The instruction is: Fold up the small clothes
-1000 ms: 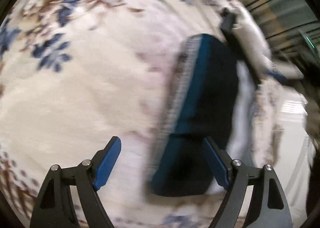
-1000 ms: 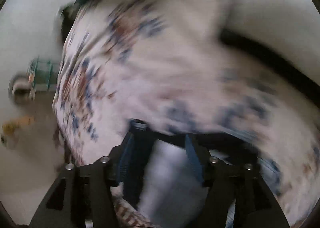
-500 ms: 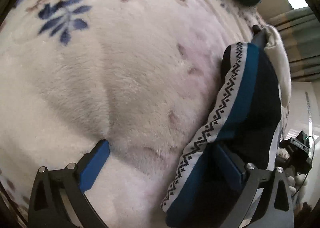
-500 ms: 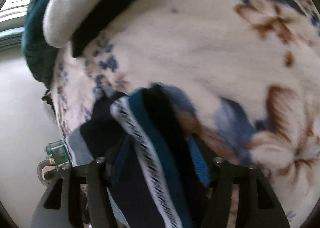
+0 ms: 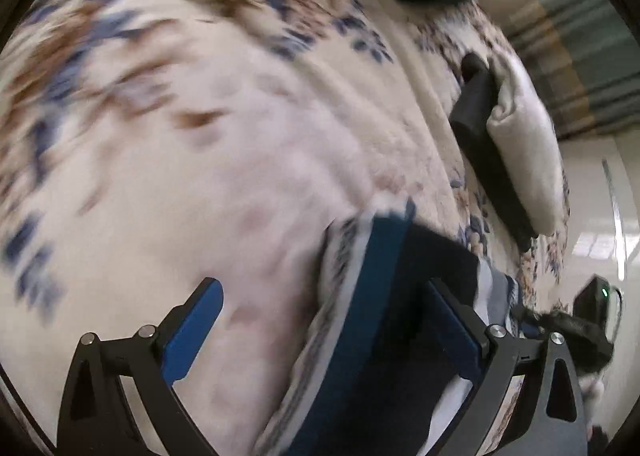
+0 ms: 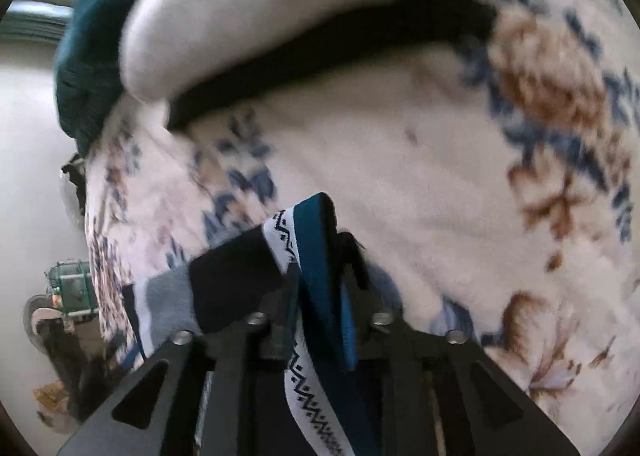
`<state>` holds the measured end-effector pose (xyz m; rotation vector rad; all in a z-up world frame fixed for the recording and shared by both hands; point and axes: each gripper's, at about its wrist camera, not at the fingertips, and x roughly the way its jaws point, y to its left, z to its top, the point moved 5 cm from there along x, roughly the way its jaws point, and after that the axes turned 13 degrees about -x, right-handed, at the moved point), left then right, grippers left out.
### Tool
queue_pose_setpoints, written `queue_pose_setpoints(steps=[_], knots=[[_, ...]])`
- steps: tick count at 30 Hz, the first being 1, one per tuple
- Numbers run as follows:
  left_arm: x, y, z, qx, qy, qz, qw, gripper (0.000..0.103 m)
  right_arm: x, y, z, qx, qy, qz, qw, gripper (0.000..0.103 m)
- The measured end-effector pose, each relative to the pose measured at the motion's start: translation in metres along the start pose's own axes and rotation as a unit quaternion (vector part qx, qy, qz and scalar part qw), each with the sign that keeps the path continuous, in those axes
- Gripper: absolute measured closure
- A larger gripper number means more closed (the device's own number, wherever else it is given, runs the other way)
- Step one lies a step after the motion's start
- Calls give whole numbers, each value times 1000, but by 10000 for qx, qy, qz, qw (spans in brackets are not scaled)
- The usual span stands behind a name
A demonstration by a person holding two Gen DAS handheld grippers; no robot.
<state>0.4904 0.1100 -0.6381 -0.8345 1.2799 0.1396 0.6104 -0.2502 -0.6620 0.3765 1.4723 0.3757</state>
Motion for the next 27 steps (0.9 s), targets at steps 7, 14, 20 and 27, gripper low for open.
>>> queue_pose_setpoints(steps=[7,14,20,27], knots=[[25,-24,17,269,303,-80,9991,77,0,-20,-67,663,449,648,9947,41],[18,-18,15,109,311,-92,9994,77,5,-7,-139,487,758,626,9940,98],[1,-20,12,-46,512,-353,9981,57,-11,-18,-155,354,771,243,9961,93],[-59,5,-33,-18,118,-227,9997,38,-25,-35,-185,1393,428,889,9853,48]])
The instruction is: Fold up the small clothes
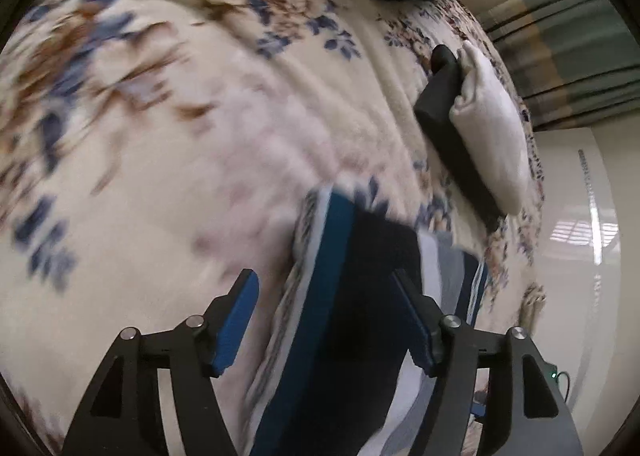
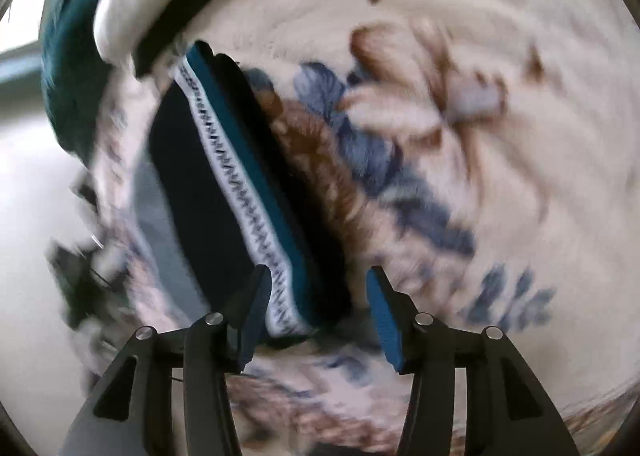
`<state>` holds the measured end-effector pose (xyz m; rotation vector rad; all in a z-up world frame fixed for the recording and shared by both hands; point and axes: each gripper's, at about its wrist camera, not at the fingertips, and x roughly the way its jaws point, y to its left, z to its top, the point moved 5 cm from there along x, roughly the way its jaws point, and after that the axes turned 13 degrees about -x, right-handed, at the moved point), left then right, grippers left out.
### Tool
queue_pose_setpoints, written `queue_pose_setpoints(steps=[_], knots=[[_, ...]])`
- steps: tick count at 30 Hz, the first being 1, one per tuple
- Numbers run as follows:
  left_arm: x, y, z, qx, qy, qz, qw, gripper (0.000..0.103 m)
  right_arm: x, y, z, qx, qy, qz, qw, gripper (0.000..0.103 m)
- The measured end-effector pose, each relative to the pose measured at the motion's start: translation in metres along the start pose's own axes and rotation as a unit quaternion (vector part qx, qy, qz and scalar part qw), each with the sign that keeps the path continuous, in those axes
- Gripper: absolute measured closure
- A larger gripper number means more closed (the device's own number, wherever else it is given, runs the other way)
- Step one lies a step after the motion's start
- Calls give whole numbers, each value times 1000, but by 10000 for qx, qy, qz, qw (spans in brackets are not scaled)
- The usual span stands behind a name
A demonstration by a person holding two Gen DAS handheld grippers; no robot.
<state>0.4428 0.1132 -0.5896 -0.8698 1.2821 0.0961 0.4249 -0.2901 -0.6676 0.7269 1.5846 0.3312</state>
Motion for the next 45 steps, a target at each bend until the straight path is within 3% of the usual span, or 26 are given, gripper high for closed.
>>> queue_pose_setpoints(steps=[2,6,7,8,9,11,13,16,18,20,21,24,26,30,34,41,42,43,44,45], knots=[[-8,11,-20,-99,35,79,9999,38,6,-6,-19,508,21,485,9975,44],[-9,38,-60,-508,292,147,9982,38,48,-16,-49,1570,383,1250,9789,41],[-6,44,-68,-596,350,188,9974,38,56,-14,-49,1666,259,1412,9755,43],[-6,47,-71,-654,378,202,9969,38,61,-12,-47,1719,73,1548,9729,63],[-5,51,-76,-771,397,194,9960,38,63,-8,-45,1751,-84,1544,9723,92],[-7,53,-79,-878,376,101,9954,38,53,4,-40,1588,-405,1398,9765,92],[-8,52,-82,-869,366,70,9955,38,29,27,-40,971,-805,1045,9865,93],[-7,51,-83,-776,363,60,9963,38,10,44,-44,27,-994,135,9949,93],[-4,52,-79,-725,366,90,9967,38,31,28,-44,-79,-444,-195,9988,87],[0,51,-72,-693,339,0,9970,38,50,15,-48,168,68,-123,9998,74],[2,49,-67,-656,328,-92,9973,38,50,7,-49,285,86,99,9995,59],[14,42,-52,-475,424,-401,9972,37,26,3,-38,182,-275,499,9982,26],[27,33,-43,-323,535,-591,9963,32,19,1,-25,82,-378,743,9965,17],[61,18,-30,-114,949,-1009,9903,31,43,7,28,-461,-163,1069,9931,16],[83,11,-21,-174,1166,-1534,9811,16,90,21,67,-1091,552,1356,9832,15],[88,3,-17,-254,1239,-2201,9673,14,130,75,64,-1924,1222,1911,9547,17],[85,-1,-17,-275,1197,-2379,9635,23,133,78,63,-1932,1228,1959,9535,26],[84,-6,-19,-262,1202,-2436,9621,54,135,81,62,-1920,1219,1994,9532,34],[81,-9,-18,-232,1142,-2352,9649,60,138,83,62,-1906,1206,2016,9531,53],[78,-11,-17,-228,1078,-2348,9658,63,134,83,61,-1883,1141,2040,9539,55]])
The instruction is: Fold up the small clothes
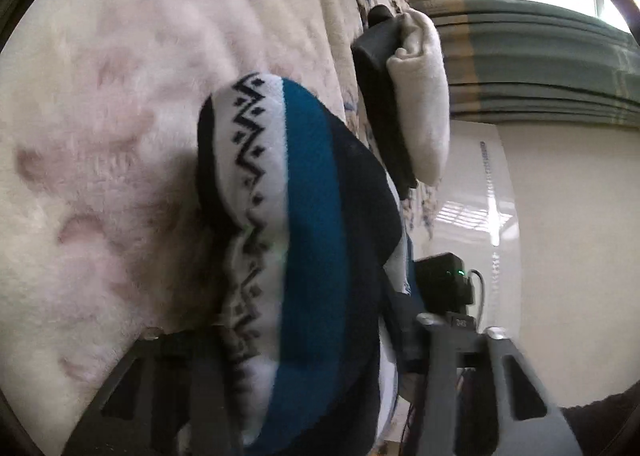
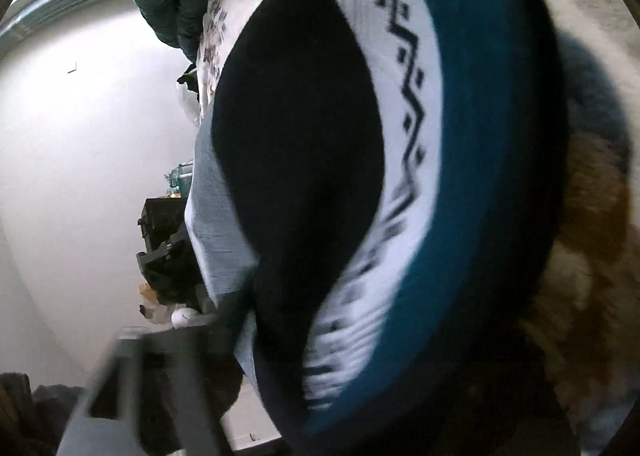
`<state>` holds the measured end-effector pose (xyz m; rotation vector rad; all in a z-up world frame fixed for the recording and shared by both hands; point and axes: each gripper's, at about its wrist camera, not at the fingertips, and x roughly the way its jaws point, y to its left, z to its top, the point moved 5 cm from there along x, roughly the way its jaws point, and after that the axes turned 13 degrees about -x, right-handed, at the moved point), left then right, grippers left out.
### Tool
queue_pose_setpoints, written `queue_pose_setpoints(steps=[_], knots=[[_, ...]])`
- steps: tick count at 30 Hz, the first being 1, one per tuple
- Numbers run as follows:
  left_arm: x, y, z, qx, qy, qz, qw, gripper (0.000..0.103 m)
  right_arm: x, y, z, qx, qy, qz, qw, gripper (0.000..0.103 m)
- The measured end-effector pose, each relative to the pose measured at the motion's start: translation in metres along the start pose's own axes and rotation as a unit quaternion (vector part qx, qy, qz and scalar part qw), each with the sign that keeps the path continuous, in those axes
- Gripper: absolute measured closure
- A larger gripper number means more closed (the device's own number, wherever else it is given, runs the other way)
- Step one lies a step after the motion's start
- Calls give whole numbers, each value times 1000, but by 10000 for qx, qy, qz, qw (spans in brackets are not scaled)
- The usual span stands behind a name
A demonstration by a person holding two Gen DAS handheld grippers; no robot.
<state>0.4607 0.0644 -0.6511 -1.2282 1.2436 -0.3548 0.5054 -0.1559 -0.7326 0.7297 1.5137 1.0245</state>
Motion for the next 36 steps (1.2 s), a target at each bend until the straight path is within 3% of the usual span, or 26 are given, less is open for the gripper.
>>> queue_pose_setpoints(steps=[3,7,13,16,21,25,29,31,33,35,36], knots=[[-7,-17,2,-7,-30,-9,10000,70,-7,10,-2,-12,-259,-17,9997,63],[-14,-57,8,128,43,-39,9999,73,-30,40,-2,-118,-543,-3,9985,65],[5,-173,48,760,186,-86,9969,73,-92,89,27,-270,-1032,-73,9943,66],[26,-226,79,1002,252,-131,9946,73,-138,111,63,-400,-1385,-270,9892,66],[89,-303,161,1436,289,-71,9892,72,-203,118,145,-447,-1854,-543,9801,66],[143,-312,213,1566,413,320,9863,72,-234,88,217,-253,-2085,-812,9743,66],[187,-297,255,1562,501,956,9818,69,-252,48,273,-70,-1943,-1260,9728,65],[186,-292,258,1504,529,987,9823,64,-263,39,284,-2,-1848,-1459,9719,62],[176,-292,255,1556,365,1081,9812,62,-269,17,289,28,-1674,-1700,9711,49],[163,-294,250,1632,89,1175,9795,59,-265,30,300,36,-1610,-2056,9653,44],[157,-295,247,1713,-95,1327,9762,47,-264,35,318,70,-1575,-2309,9601,36]])
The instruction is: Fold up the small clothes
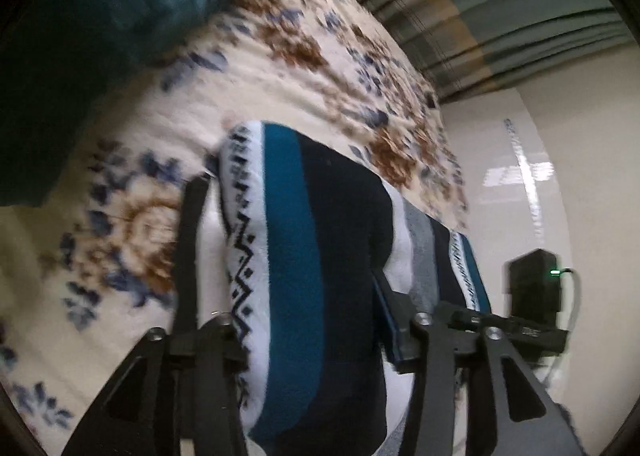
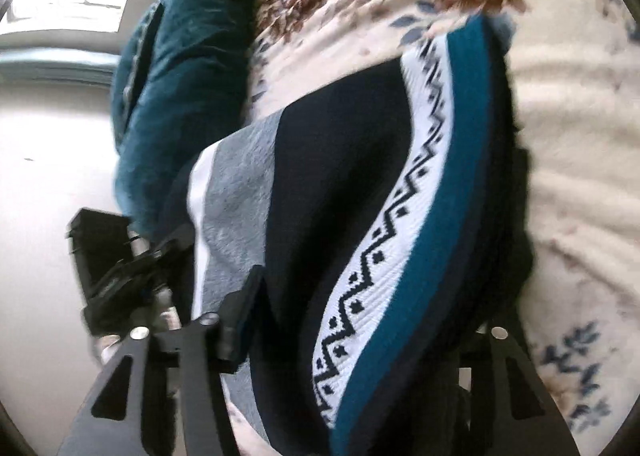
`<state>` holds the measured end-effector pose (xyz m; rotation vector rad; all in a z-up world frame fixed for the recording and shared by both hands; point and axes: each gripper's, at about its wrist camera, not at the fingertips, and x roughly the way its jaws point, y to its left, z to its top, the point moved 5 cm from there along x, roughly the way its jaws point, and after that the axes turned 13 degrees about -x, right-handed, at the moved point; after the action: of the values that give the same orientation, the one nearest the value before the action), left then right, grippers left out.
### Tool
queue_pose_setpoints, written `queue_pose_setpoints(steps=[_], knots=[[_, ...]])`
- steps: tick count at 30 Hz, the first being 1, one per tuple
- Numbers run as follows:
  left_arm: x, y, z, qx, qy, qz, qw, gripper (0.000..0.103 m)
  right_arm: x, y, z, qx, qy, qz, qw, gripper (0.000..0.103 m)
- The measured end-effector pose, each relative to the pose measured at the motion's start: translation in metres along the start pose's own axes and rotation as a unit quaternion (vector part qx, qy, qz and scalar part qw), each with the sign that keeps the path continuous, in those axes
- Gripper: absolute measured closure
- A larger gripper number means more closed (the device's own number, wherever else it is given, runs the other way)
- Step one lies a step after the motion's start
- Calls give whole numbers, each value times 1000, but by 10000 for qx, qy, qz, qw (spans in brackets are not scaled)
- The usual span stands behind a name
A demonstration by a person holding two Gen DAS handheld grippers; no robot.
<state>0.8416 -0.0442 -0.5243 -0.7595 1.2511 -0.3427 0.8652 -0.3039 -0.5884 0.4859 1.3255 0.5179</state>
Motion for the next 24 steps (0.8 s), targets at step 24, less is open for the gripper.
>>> queue_pose_setpoints(steps=[24], knots=[[-159,-119,-168,1680,-1843,2581,9334,0,-205,144,-203,-711,-1185,-4148,8994,0]])
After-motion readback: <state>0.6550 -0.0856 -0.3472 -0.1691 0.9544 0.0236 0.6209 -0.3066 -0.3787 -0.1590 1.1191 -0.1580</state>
